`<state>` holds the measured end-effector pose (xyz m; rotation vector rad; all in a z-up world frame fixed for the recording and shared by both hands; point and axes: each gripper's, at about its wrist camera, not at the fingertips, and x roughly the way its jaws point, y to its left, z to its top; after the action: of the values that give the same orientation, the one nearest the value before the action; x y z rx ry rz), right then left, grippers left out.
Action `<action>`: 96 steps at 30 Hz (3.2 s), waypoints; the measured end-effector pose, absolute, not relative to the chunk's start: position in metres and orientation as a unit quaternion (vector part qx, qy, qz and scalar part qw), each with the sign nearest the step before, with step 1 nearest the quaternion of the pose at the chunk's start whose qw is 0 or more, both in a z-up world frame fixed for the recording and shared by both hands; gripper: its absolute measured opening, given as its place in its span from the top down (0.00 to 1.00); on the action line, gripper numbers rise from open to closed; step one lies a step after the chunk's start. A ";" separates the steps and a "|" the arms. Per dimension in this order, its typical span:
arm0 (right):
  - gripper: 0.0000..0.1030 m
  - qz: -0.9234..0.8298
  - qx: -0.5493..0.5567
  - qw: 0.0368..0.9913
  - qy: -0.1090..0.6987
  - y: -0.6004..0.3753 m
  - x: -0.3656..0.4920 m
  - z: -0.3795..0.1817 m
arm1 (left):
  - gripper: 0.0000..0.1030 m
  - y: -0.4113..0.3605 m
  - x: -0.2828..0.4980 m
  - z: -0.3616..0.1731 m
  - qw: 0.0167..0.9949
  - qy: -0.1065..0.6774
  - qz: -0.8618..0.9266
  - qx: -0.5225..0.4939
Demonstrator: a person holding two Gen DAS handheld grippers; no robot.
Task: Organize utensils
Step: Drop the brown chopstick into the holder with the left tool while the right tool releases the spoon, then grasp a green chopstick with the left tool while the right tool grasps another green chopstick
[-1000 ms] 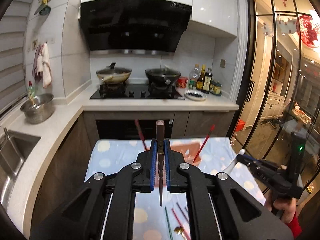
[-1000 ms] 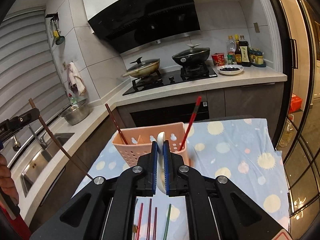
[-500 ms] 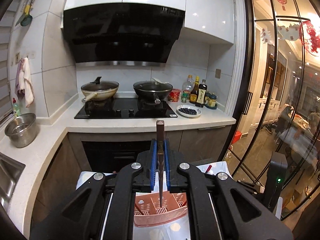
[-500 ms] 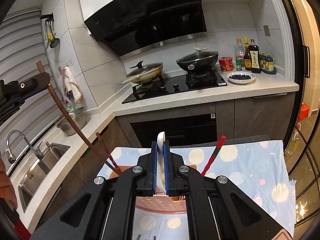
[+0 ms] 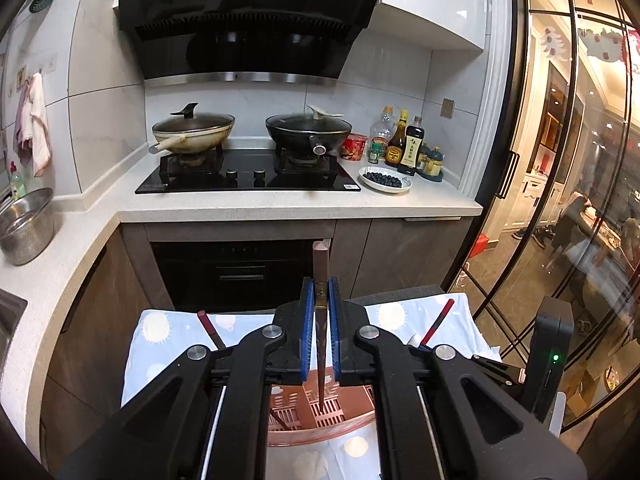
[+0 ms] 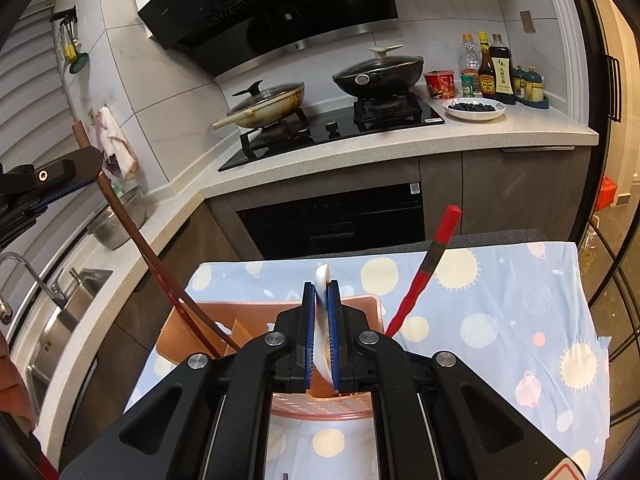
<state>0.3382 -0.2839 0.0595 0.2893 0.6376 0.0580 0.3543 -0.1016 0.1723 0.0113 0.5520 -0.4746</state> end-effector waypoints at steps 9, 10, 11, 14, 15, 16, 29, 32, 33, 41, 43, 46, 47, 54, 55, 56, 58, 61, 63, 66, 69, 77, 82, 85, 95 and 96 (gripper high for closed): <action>0.90 0.010 0.132 0.948 0.290 -0.286 0.312 0.070 | 0.67 -0.088 0.339 0.171 0.942 0.261 -0.209 0.006; 0.90 0.010 0.130 0.949 0.288 -0.285 0.307 0.071 | 0.67 -0.086 0.336 0.171 0.942 0.262 -0.208 0.005; 0.90 0.009 0.128 0.949 0.287 -0.285 0.303 0.071 | 0.67 -0.084 0.332 0.169 0.942 0.264 -0.208 0.005; 0.90 0.013 0.129 0.949 0.287 -0.283 0.288 0.072 | 0.67 -0.075 0.323 0.162 0.941 0.270 -0.205 0.005; 0.90 0.013 0.130 0.949 0.288 -0.282 0.282 0.071 | 0.67 -0.073 0.319 0.159 0.940 0.273 -0.204 0.005; 0.90 0.014 0.129 0.948 0.290 -0.282 0.276 0.070 | 0.67 -0.070 0.314 0.155 0.940 0.275 -0.203 0.007; 0.90 -0.002 0.091 0.936 0.341 -0.254 0.176 0.017 | 0.65 -0.035 0.238 0.071 0.921 0.348 -0.172 0.021; 0.90 -0.010 0.081 0.932 0.353 -0.247 0.151 0.001 | 0.65 -0.026 0.216 0.044 0.911 0.376 -0.168 0.015; 0.90 -0.013 0.079 0.930 0.358 -0.244 0.141 -0.005 | 0.65 -0.025 0.208 0.035 0.908 0.384 -0.168 0.016; 0.90 -0.018 0.068 0.913 0.402 -0.224 0.082 -0.052 | 0.65 -0.021 0.144 -0.035 0.870 0.457 -0.181 0.038; 0.90 -0.015 0.073 0.908 0.412 -0.221 0.071 -0.063 | 0.65 -0.021 0.132 -0.048 0.863 0.469 -0.184 0.036; 0.90 -0.013 0.073 0.904 0.421 -0.217 0.059 -0.073 | 0.65 -0.024 0.117 -0.062 0.853 0.483 -0.192 0.037; 0.90 -0.013 0.073 0.904 0.422 -0.216 0.056 -0.074 | 0.65 -0.025 0.112 -0.064 0.851 0.486 -0.194 0.038; 0.90 -0.012 0.077 0.898 0.433 -0.214 0.041 -0.084 | 0.65 -0.028 0.096 -0.075 0.845 0.495 -0.199 0.046; 0.90 -0.010 0.078 0.897 0.435 -0.213 0.040 -0.086 | 0.66 -0.029 0.094 -0.077 0.844 0.496 -0.200 0.048; 0.90 -0.010 0.078 0.897 0.436 -0.213 0.039 -0.086 | 0.66 -0.031 0.093 -0.077 0.844 0.495 -0.200 0.052; 0.90 -0.007 0.079 0.896 0.437 -0.212 0.037 -0.088 | 0.66 -0.034 0.089 -0.077 0.847 0.490 -0.198 0.060; 0.90 -0.004 0.079 0.897 0.435 -0.211 0.037 -0.086 | 0.66 -0.033 0.089 -0.078 0.846 0.491 -0.199 0.058; 0.90 -0.001 0.079 0.897 0.436 -0.210 0.037 -0.086 | 0.68 -0.033 0.089 -0.078 0.847 0.490 -0.197 0.060; 0.90 0.004 0.082 0.894 0.440 -0.209 0.039 -0.090 | 0.72 -0.032 0.089 -0.078 0.848 0.489 -0.195 0.060; 0.90 0.007 0.084 0.893 0.442 -0.208 0.039 -0.093 | 0.74 -0.029 0.090 -0.079 0.847 0.490 -0.196 0.056; 0.90 0.011 0.081 0.889 0.450 -0.207 0.042 -0.098 | 0.75 -0.030 0.091 -0.079 0.847 0.491 -0.198 0.055; 0.90 0.012 0.083 0.891 0.447 -0.207 0.042 -0.099 | 0.75 -0.030 0.091 -0.079 0.848 0.489 -0.198 0.057; 0.91 0.013 0.085 0.891 0.447 -0.208 0.042 -0.099 | 0.76 -0.029 0.091 -0.079 0.848 0.488 -0.199 0.054; 0.92 0.015 0.088 0.891 0.446 -0.209 0.042 -0.099 | 0.93 -0.031 0.089 -0.080 0.843 0.492 -0.212 0.052; 0.92 0.015 0.088 0.891 0.446 -0.209 0.042 -0.099 | 0.93 -0.031 0.088 -0.079 0.842 0.493 -0.213 0.050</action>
<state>0.0417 -0.2093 -0.0994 0.1829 0.9253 0.0302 0.0884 -0.0307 -0.0795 0.1067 1.0409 -0.4505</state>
